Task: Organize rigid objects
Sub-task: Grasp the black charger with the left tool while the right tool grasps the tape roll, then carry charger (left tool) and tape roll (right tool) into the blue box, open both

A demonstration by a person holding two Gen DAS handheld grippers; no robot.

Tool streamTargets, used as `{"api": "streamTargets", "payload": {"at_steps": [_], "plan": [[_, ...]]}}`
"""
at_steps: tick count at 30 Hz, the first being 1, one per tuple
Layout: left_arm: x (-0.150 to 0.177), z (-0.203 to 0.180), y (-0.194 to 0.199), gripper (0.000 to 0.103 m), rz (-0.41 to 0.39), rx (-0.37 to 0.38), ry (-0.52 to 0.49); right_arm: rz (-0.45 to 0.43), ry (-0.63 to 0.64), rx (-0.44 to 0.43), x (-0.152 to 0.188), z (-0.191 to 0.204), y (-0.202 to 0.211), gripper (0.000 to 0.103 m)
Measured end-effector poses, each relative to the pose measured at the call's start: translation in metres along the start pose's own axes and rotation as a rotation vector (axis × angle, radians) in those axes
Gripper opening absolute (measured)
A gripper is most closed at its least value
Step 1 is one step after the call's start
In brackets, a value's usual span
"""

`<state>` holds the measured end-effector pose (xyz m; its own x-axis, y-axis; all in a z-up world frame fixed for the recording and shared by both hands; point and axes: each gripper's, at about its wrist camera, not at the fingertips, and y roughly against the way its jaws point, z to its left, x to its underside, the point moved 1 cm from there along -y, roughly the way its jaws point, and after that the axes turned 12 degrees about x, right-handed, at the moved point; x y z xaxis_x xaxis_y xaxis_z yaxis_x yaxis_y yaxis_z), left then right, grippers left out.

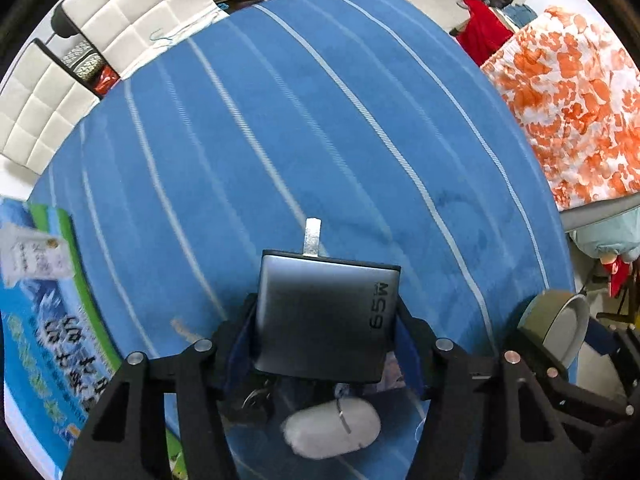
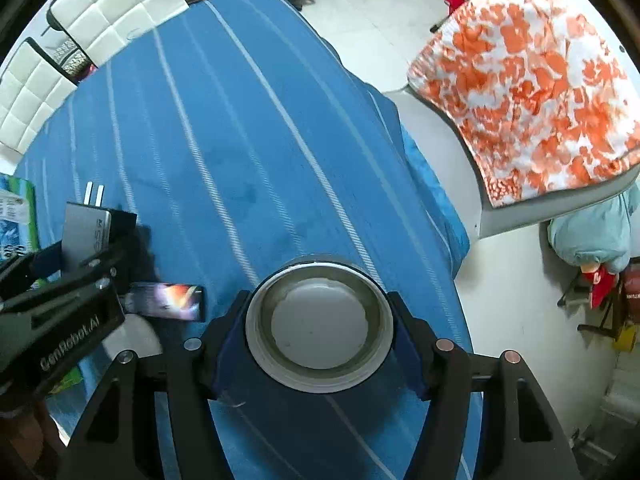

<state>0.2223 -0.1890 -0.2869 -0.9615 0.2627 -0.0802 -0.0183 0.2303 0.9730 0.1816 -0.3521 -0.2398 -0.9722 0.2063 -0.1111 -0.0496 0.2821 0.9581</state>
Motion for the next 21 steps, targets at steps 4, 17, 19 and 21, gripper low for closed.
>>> {"api": "streamTargets", "payload": {"at_steps": [4,17,19,21], "plan": [[0.007,0.014,0.027,0.058,-0.059,0.004,0.019,-0.042,0.005,-0.017,0.004,0.007,0.025,0.068],[0.052,0.044,0.155,0.056,-0.274,0.055,0.041,-0.237,0.095,-0.107,0.040,0.052,0.153,0.067],[0.064,0.057,0.177,0.056,-0.312,0.059,0.057,-0.265,0.125,-0.119,0.049,0.066,0.171,0.067],[0.075,0.070,0.193,0.056,-0.341,0.052,0.080,-0.291,0.157,-0.137,0.058,0.083,0.188,0.067]]}}
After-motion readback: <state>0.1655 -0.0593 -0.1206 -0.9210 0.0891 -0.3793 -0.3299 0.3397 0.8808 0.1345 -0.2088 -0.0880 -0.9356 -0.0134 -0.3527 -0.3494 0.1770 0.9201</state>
